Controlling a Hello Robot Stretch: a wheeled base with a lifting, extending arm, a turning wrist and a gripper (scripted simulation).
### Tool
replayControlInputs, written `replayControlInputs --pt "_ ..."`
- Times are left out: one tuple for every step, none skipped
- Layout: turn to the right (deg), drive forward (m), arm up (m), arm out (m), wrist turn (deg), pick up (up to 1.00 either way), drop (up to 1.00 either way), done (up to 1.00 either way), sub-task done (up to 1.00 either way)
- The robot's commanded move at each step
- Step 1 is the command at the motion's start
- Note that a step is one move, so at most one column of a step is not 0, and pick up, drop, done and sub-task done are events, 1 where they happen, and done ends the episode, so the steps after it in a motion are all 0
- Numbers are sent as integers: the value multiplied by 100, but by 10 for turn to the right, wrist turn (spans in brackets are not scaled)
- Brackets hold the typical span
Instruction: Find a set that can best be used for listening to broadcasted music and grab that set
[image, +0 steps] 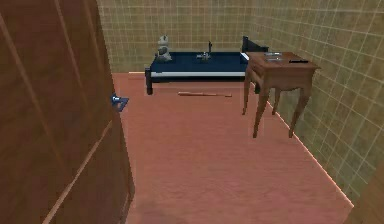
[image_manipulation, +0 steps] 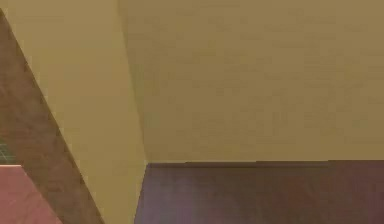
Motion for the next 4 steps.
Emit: replayControlInputs --pt "0 100 0 0 0 0 0 0 0" --pt "0 40 0 0 0 0 0 0 0" --pt "-450 0 0 0 0 0 0 0 0" --pt "0 30 0 0 0 0 0 0 0"
